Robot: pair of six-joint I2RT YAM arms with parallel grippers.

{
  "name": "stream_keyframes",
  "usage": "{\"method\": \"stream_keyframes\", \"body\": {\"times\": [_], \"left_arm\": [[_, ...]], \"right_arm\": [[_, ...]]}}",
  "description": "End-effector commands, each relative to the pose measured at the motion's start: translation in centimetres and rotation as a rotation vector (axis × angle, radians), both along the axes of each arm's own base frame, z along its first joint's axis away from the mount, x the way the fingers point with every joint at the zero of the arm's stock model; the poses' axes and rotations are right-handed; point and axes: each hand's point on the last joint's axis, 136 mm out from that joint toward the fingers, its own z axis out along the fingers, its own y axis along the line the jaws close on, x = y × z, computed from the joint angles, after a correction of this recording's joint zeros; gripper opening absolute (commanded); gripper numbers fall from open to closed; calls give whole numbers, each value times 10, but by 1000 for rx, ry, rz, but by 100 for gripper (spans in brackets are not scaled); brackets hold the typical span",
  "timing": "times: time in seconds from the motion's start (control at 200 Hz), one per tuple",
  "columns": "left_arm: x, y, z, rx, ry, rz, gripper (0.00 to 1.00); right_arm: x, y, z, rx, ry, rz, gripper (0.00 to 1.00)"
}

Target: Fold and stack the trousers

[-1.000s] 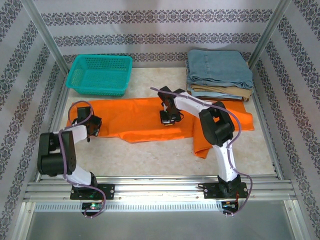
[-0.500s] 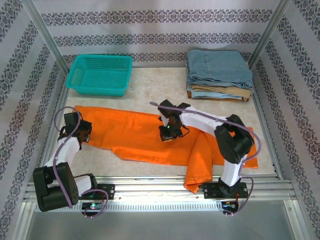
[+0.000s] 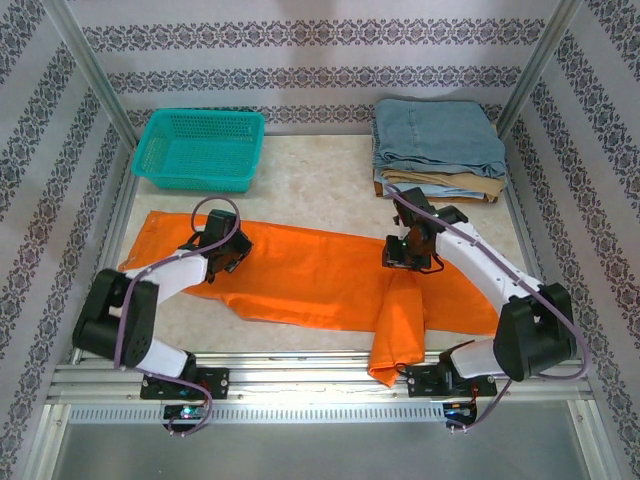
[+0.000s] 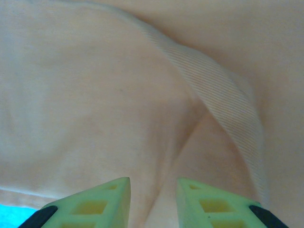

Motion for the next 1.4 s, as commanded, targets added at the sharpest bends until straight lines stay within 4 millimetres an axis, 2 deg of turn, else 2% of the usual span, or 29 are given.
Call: {"method": "stream_keyframes", "body": {"times": [0.0,0.13,0.2,0.325,0.535,0.674,0.754,0.819,0.924,1.079,1.129,1.254,1.299,1.399], "left_arm": [[15,31,-6,48,-63,108,0],[12,71,-22,49,-18,229,0],[3,97,-29,56,18,312,0],[-4,123,-30,55,45,385,0],[-16,148,-30,110,92,440,0],[-28,164,-28,93,92,493,0],[-29,165,-24,54,76,508,0],[-25,160,-21,22,59,493,0],[-19,154,-15,-9,45,461,0],[-12,141,-5,-76,8,414,0],[-13,138,-2,-93,2,408,0],[-14,131,7,-135,-22,403,0],[-15,131,11,-131,-27,401,0],[-17,132,20,-126,-44,399,0]], "right_arm": [[-6,-14,5,-28,-6,-22,33],[-6,-28,1,-51,-9,-69,39],[-9,-29,-1,-46,-9,-77,41],[-18,-29,-2,-36,-3,-77,46],[-51,0,-14,95,76,-25,50],[-74,22,-26,101,125,50,51],[-79,18,-28,69,107,25,53],[-82,10,-30,59,78,-29,58],[-95,22,-36,155,108,-25,57],[-109,43,-56,240,179,40,53],[-111,47,-61,254,200,52,50],[-112,43,-67,213,213,59,44],[-111,42,-66,207,208,60,40],[-112,38,-59,192,186,56,23]]}}
